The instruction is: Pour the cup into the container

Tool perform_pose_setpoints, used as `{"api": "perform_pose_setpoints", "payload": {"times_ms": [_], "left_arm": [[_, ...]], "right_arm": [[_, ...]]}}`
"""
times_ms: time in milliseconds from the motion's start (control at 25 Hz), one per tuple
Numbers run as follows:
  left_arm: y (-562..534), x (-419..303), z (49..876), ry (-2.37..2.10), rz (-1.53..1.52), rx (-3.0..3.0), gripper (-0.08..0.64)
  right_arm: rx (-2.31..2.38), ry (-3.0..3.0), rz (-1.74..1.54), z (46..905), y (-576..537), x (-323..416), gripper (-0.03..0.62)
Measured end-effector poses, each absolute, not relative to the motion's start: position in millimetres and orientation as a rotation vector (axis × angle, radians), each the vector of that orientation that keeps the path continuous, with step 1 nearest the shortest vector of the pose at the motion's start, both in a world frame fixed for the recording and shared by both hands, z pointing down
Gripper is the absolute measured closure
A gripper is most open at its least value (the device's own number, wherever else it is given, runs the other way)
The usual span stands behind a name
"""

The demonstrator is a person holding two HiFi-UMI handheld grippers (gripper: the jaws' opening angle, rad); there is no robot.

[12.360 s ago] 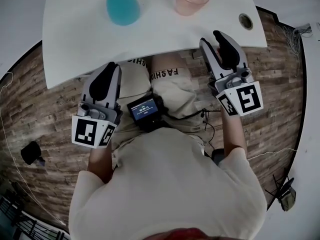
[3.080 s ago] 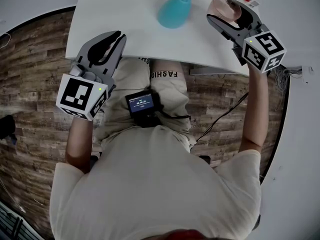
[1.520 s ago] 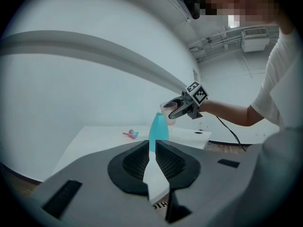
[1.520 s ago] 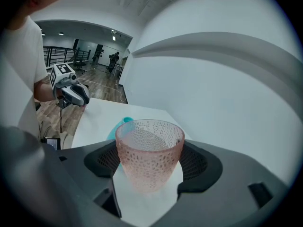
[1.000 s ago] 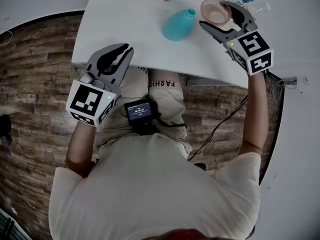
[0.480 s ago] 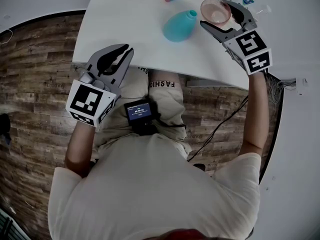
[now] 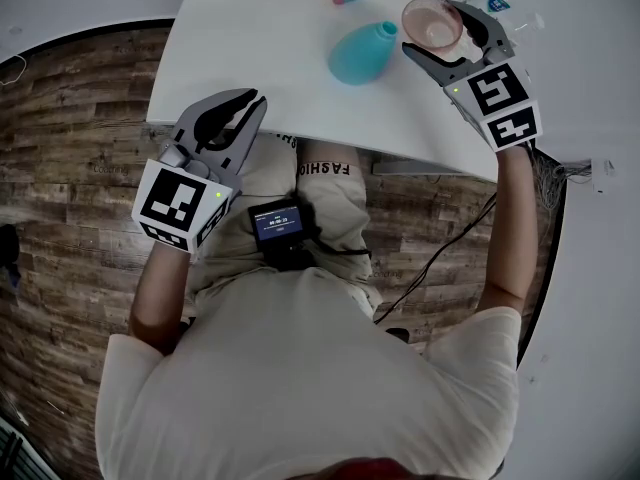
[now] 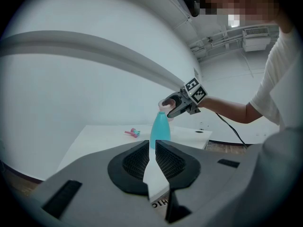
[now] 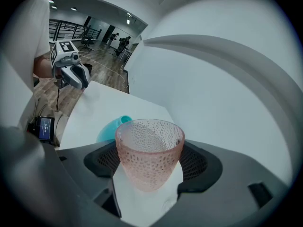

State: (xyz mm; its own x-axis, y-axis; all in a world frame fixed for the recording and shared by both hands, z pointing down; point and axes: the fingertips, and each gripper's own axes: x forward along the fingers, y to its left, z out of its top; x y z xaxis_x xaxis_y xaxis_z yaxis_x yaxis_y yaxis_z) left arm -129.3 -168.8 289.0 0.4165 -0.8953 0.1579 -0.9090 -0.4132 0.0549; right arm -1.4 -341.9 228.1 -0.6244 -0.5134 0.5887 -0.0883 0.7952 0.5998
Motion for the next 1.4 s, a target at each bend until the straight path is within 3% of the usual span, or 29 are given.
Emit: {"api": "perform_pose_setpoints", "payload": {"times_ms": [1400], "left_arm": [[-163.2,-137.1,290.8,-1.635,0.143,2.518,0.508]], "right_arm": [[0.446,-2.051,-0.798,225.2,-345.2,-8.7,0.222]]}}
